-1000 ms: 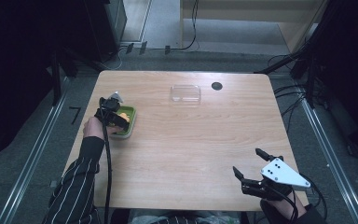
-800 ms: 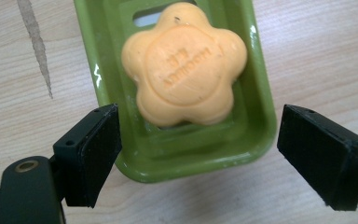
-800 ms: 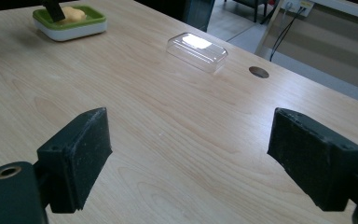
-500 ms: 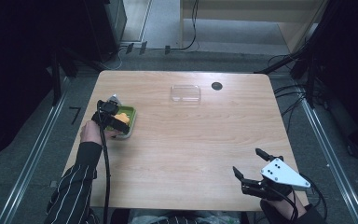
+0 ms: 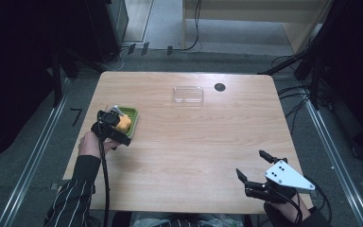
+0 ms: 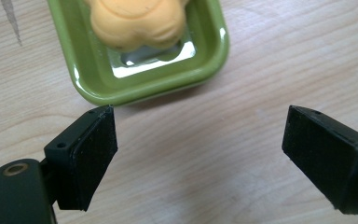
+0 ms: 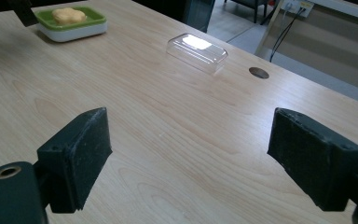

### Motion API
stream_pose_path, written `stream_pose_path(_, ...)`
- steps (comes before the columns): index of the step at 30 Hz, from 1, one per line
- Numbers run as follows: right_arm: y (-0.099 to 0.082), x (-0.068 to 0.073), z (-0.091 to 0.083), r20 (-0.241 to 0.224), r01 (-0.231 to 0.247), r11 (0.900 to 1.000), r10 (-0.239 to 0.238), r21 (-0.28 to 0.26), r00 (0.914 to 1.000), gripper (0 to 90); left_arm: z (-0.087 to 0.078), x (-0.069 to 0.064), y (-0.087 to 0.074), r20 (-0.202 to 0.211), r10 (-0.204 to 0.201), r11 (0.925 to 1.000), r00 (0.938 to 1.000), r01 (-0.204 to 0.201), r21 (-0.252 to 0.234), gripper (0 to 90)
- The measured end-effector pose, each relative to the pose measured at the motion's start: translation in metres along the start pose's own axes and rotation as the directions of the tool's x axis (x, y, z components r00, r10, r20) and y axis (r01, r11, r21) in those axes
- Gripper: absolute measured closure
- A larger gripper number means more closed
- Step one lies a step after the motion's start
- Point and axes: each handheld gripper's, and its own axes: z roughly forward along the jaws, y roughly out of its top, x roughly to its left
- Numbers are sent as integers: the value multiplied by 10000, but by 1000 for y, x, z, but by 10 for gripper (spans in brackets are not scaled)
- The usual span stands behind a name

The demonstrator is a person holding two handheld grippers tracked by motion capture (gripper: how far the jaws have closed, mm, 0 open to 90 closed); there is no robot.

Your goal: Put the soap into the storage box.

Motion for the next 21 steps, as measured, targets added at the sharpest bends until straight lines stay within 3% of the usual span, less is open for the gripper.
stream_pose_path(16, 0, 0, 0, -10, -10, 10000, 10, -33, 10000, 134, -2, -24, -23, 182, 398, 9990, 9990, -401, 192, 80)
stream_pose_path(21, 0, 0, 0, -9, 5, 10000, -5, -30, 10000, 134, -1, -34, -31, 312, 683, 9969, 9972, -694, 380, 74)
